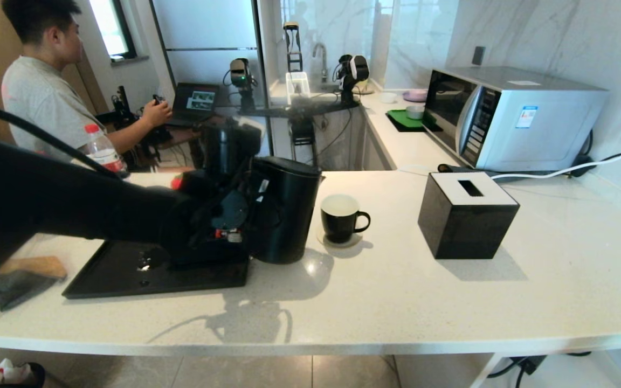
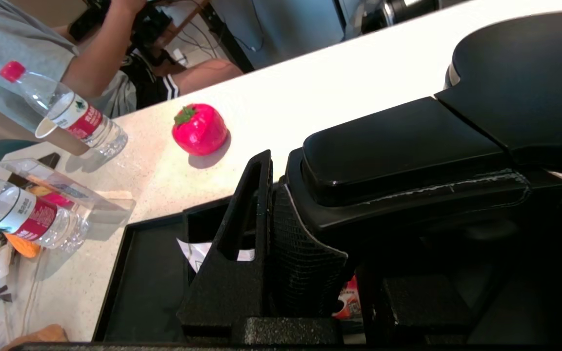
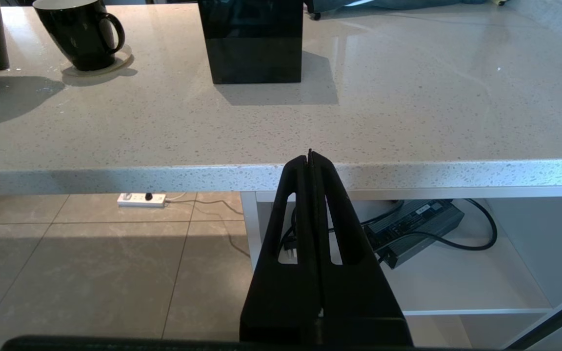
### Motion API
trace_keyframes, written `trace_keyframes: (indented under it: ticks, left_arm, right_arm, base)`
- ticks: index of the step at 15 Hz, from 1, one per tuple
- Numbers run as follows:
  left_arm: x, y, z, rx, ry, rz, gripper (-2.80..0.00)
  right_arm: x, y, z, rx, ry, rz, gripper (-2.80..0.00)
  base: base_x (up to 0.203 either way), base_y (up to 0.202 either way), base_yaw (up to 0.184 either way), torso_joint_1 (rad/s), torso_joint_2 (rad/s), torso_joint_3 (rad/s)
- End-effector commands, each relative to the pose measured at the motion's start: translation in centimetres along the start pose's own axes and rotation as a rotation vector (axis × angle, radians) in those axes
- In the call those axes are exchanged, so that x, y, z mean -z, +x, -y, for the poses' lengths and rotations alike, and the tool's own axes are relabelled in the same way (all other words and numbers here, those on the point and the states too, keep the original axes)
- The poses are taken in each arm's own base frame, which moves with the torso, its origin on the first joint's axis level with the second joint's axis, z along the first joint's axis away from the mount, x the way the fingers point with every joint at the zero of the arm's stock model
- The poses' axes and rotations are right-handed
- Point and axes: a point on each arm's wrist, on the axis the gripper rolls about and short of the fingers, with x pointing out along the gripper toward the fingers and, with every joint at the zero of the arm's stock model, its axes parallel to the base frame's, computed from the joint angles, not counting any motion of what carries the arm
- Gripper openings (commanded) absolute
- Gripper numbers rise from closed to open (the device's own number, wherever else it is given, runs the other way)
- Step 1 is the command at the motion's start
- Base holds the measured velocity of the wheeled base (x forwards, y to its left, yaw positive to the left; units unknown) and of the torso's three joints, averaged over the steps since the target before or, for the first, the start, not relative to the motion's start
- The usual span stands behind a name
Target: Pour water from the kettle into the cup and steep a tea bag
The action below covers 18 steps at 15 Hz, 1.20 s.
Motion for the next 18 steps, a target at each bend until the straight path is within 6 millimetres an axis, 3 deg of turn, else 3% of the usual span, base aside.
trace_keyframes:
  ticks: [1,18]
  left_arm:
    - [-0.2,0.2,0.1,-0.001,0.006,-0.006,-2.80]
    - [-1.7,0.4,0.0,0.036,0.084,-0.070,-2.80]
  right_arm:
    - [0.0,0.0,0.0,0.000,0.000,-0.002,-2.80]
    - [0.0,0.0,0.0,0.000,0.000,-0.002,-2.80]
  base:
    - [0.000,0.000,0.000,0.000,0.00,0.000]
    - [0.000,0.000,0.000,0.000,0.00,0.000]
